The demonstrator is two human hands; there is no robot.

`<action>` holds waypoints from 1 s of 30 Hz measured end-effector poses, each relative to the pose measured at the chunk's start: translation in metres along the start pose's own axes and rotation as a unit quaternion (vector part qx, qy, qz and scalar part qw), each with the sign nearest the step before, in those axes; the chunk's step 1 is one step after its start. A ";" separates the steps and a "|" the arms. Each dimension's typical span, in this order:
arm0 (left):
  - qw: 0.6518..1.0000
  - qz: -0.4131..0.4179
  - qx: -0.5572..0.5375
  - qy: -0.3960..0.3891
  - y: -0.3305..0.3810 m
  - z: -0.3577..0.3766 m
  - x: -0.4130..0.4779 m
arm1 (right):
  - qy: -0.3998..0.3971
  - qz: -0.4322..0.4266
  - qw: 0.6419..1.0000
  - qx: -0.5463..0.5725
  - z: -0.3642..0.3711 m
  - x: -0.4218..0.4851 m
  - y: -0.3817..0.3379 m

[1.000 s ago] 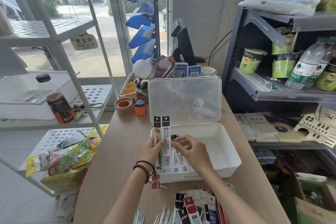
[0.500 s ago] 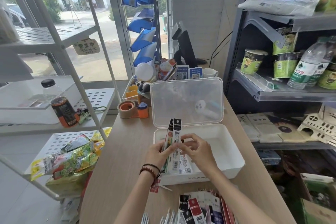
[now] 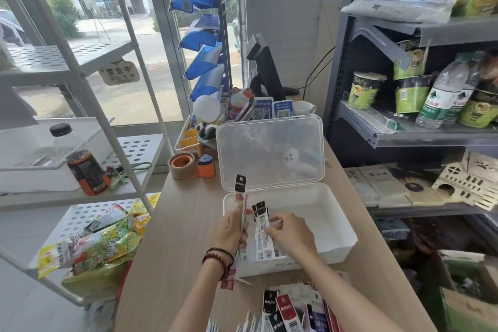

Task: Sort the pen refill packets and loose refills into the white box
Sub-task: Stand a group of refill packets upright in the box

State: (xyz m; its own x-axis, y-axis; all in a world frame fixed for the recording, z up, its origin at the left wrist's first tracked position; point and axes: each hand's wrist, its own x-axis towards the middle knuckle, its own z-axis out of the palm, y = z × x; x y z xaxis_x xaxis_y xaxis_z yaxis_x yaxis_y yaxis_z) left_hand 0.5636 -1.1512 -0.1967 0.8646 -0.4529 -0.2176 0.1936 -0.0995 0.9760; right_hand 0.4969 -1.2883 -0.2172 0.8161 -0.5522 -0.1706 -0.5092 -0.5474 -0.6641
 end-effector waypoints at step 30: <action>0.996 0.028 0.080 -0.032 -0.002 -0.001 -0.002 | 0.050 -0.092 0.987 0.119 -0.003 -0.010 -0.008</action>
State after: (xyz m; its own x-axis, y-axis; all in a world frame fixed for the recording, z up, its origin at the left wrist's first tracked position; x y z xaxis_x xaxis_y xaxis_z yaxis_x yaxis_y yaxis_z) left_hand 0.5622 -1.1493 -0.1981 0.8401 -0.5162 -0.1665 0.0646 -0.2096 0.9756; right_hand 0.4920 -1.2800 -0.2079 0.8518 -0.5228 0.0333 -0.2671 -0.4881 -0.8309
